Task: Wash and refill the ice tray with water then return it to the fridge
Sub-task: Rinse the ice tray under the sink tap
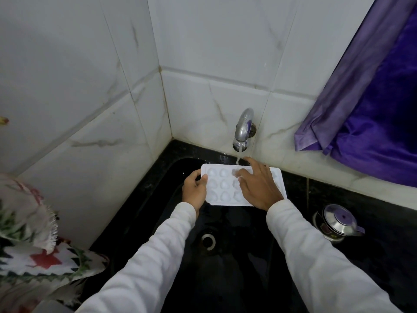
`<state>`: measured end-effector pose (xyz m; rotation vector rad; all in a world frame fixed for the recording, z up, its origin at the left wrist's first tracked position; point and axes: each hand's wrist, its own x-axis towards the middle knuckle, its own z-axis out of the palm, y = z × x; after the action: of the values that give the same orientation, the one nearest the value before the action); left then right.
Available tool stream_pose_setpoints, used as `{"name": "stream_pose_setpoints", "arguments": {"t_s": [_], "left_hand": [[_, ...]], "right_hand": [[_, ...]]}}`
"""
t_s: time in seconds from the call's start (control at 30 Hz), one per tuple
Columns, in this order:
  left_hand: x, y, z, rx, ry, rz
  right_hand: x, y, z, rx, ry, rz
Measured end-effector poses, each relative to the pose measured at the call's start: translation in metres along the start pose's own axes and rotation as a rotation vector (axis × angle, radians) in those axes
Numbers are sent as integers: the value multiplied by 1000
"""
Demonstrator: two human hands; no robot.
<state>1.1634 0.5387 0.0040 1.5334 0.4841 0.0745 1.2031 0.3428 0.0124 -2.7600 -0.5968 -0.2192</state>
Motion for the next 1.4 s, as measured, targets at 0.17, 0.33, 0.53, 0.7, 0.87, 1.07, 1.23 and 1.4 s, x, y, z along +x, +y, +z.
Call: {"name": "stream_pose_setpoints", "arguments": {"t_s": [0.17,0.33,0.53,0.7,0.87,1.07,1.23,1.4], "left_hand": [[2,1,0,-1,15,-4],[9,6,0,4,18,-7],[19,15,0,-3,46,-21],[23,18,4,-16,48,-47],[23,19,6,-17,55,-51],[22,18,5,-25,58,-55],[23,19,3,-31,61,-39],[23,20,4,-34,59,-41]], "right_hand": [[0,-1,-4,23,-25,-16],[5,2,-4,118,18,22],[0,1,-9,313,92,48],[1,-1,-6,222,43,14],[-2,-5,-6,119,-19,-11],[-1,-4,-6,87,-36,-12],[-2,-3,-3,75,-40,-25],[0,-5,-5,94,-43,-15]]}}
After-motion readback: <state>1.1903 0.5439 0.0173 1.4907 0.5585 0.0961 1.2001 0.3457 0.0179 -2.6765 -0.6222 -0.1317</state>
